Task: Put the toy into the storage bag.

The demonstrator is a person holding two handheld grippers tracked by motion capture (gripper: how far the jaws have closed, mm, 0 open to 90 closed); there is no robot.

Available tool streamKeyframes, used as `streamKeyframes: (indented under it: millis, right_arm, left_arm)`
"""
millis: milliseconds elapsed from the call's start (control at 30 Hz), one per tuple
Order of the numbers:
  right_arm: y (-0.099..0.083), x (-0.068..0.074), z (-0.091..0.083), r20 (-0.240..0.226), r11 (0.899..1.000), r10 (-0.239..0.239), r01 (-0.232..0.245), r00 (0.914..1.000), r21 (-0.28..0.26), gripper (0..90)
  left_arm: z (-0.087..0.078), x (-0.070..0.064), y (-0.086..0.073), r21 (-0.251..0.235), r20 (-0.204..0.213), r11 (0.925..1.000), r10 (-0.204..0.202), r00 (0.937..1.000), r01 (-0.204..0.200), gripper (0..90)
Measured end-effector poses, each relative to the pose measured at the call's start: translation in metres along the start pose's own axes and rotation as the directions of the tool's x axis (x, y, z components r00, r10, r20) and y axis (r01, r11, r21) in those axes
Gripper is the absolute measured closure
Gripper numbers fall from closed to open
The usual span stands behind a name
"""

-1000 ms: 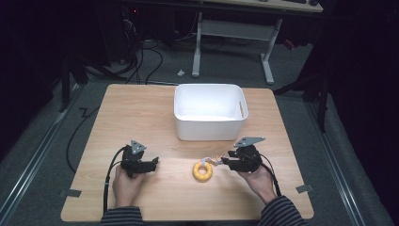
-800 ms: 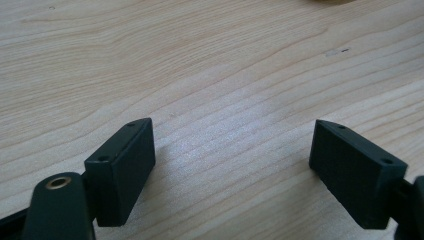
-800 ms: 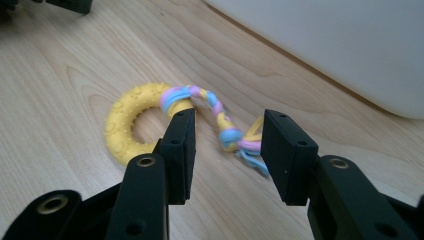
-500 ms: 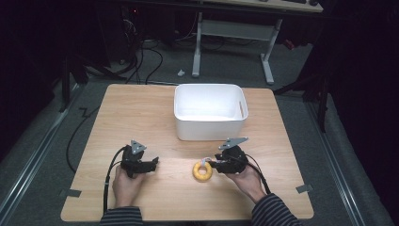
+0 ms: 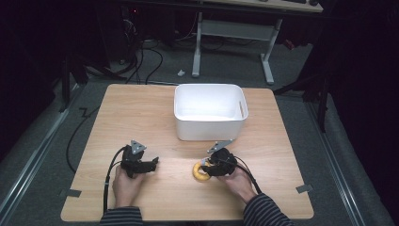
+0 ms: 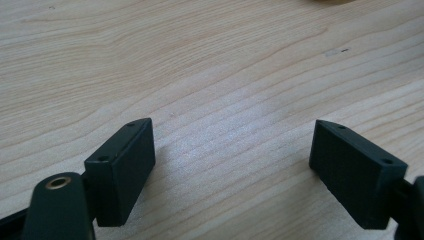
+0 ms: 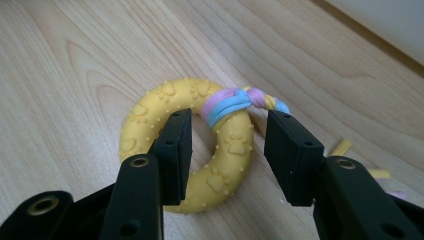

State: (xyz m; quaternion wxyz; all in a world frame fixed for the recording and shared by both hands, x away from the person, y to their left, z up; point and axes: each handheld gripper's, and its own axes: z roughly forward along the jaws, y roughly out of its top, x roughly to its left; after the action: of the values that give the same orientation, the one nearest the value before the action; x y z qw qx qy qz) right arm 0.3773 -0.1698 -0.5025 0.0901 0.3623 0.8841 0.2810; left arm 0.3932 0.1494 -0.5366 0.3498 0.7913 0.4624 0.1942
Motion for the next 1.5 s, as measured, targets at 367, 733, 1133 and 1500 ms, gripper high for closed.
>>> streamKeyframes:
  millis: [367,733,1133,1500]
  right_arm:
    - [-0.002,0.003,0.008,0.024,1.0,-0.024,0.024,0.9994,0.01,64.5]
    - [-0.005,0.006,0.006,0.055,0.999,-0.051,0.051,0.9972,-0.008,66.1]
    - [-0.007,-0.002,-0.016,0.018,0.996,0.008,-0.007,0.9998,-0.084,66.7]
    - [-0.003,-0.001,-0.027,0.011,0.997,-0.009,0.01,0.9999,-0.074,66.6]
  left_arm:
    - [0.0,0.0,0.0,0.001,-0.001,1.0,0.002,1.0,-0.002,18.6]
    - [0.001,-0.001,0.001,0.001,-0.01,1.0,-0.001,0.9999,0.001,18.3]
    - [0.001,-0.001,0.001,0.001,-0.007,1.0,-0.002,1.0,0.002,18.2]
    - [0.002,0.0,0.001,0.002,-0.004,1.0,0.003,1.0,-0.003,18.0]
